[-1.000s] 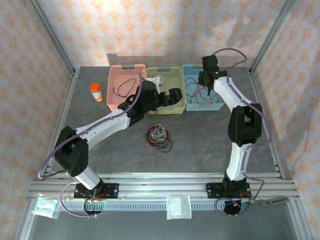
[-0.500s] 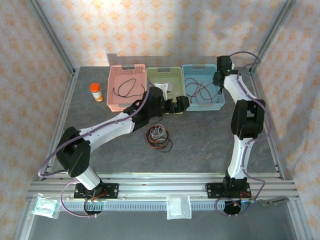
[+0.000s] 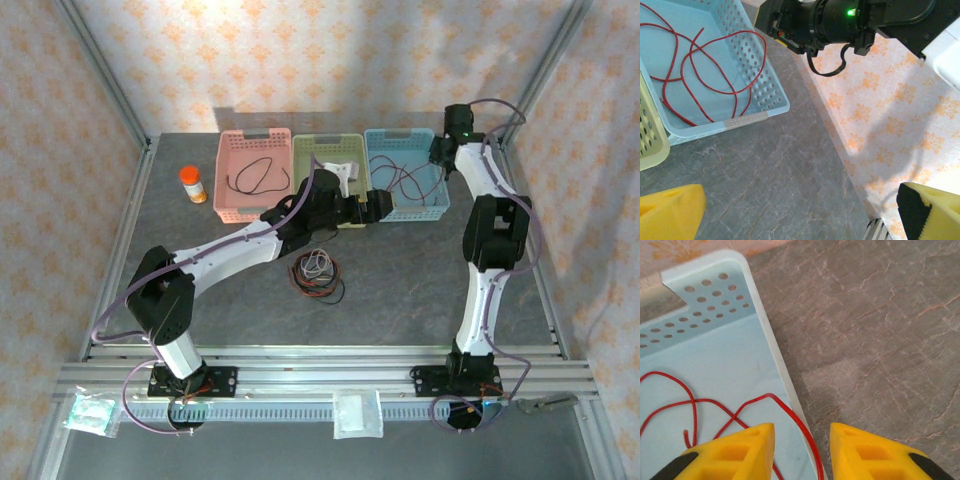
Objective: Untangle the cables
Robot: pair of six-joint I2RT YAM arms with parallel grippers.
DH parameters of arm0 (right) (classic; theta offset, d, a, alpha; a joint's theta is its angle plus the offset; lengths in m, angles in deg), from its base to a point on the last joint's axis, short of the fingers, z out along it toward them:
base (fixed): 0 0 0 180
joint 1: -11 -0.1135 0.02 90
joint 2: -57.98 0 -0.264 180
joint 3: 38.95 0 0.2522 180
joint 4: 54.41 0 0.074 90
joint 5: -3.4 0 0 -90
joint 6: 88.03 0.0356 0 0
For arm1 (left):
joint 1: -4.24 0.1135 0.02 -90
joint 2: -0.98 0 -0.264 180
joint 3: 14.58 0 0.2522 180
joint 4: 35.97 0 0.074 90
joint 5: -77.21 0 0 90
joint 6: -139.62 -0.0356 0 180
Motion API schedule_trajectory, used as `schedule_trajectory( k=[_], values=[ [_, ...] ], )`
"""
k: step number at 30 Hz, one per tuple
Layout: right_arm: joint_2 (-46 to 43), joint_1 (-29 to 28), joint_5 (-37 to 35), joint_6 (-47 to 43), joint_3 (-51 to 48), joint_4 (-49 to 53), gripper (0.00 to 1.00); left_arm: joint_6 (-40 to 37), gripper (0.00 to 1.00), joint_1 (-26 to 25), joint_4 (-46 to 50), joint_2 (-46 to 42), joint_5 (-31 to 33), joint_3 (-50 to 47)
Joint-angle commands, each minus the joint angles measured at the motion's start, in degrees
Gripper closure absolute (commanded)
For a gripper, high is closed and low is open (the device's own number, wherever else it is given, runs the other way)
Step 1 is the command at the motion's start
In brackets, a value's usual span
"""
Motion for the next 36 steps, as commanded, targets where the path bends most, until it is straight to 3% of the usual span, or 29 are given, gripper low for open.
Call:
schedule_trajectory(
  k=[1,6,18,20,25,36],
  values=[
    [1.6,0.3,-0.4,-0.4,2.1,3.8,0.65,-0.6,0.01,-0.3,-1.3,-0.9,-0.5,0.1],
    [3.0,0.3,-2.1,-0.1,3.2,5.5,0.66,-0.9,0.01,-0.3,-0.8,-1.1,-0.4,0.1],
    [2.2,0.3,-3.0,-0.6,2.9,5.4,0.85,-0.9,0.01,-0.3,-1.0,-1.0,-0.6,-0.3],
    [2.0,0.3,-3.0,-0.7,2.8,5.2,0.85,-0.9,0.01,-0.3,-1.0,-1.1,-0.6,-0.5],
    [1.6,0.3,-3.5,-0.9,2.9,5.2,0.73,-0.9,0.01,-0.3,-1.1,-1.4,-0.5,-0.8],
    [-0.7,0.3,-4.3,-1.3,2.8,4.7,0.79,-0.8,0.01,-0.3,-1.6,-1.0,-1.0,-0.6]
  ],
)
